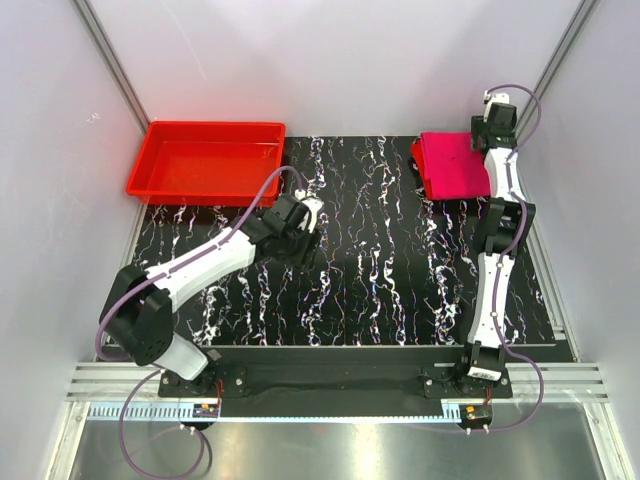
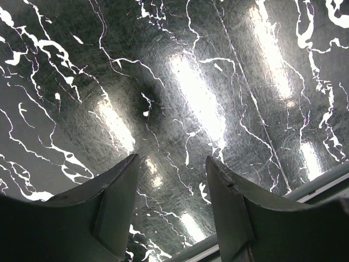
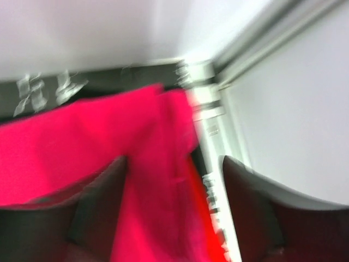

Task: Fold and stack the t-shirts
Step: Neatly place the folded tshirt to the corner

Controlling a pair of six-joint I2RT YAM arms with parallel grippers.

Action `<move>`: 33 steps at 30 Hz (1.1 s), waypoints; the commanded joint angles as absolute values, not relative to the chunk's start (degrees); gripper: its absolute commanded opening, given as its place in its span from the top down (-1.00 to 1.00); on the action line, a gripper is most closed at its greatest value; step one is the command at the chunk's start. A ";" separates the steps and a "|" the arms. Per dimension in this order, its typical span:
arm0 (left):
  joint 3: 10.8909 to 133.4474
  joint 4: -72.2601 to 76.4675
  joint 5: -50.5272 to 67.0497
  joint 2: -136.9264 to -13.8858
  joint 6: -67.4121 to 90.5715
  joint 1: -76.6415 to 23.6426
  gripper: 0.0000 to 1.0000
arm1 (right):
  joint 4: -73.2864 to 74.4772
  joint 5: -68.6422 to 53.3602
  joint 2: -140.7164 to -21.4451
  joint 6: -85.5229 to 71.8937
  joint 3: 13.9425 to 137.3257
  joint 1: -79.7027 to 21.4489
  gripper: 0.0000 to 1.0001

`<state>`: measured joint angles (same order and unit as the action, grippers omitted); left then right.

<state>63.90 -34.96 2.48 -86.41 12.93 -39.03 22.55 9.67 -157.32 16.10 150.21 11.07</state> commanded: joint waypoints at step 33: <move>39.48 -23.74 16.26 -34.91 33.21 -34.37 -0.56 | 8.01 -18.63 -49.50 -52.19 34.84 -8.43 -0.99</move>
